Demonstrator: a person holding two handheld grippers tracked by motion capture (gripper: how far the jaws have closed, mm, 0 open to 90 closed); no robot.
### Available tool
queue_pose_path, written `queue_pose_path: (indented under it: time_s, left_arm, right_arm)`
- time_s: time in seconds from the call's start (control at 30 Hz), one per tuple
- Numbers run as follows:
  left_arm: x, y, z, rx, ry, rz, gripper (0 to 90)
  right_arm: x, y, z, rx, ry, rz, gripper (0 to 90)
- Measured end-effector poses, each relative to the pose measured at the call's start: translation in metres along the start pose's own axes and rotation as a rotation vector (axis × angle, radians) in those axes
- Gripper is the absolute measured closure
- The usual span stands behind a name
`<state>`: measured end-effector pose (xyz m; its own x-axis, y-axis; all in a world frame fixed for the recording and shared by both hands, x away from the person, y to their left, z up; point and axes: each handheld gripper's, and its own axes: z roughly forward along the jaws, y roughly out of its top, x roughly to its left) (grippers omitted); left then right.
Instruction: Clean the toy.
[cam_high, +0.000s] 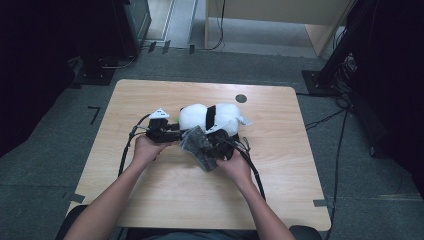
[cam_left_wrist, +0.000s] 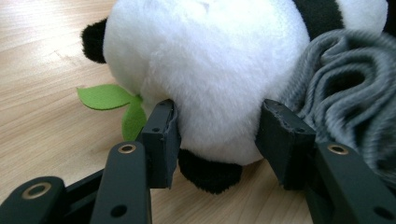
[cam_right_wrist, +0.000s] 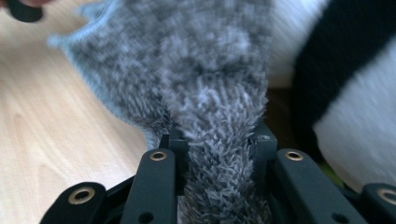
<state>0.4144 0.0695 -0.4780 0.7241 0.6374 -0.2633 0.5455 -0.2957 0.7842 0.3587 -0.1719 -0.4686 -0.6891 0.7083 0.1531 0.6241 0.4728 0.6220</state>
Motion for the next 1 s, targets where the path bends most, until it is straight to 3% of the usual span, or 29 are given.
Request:
queue_pose_path:
  time_s: [0.43,1.0]
  left_arm:
    - [0.0,0.0,0.001,-0.007,0.006,0.003,49.6]
    - [-0.002,0.0,0.002,-0.014,0.008,-0.001,49.5]
  right_arm:
    - [-0.028,-0.026,-0.011,0.034,-0.033,0.108,69.9]
    - [-0.047,-0.05,-0.055,0.044,-0.1,0.157,69.4]
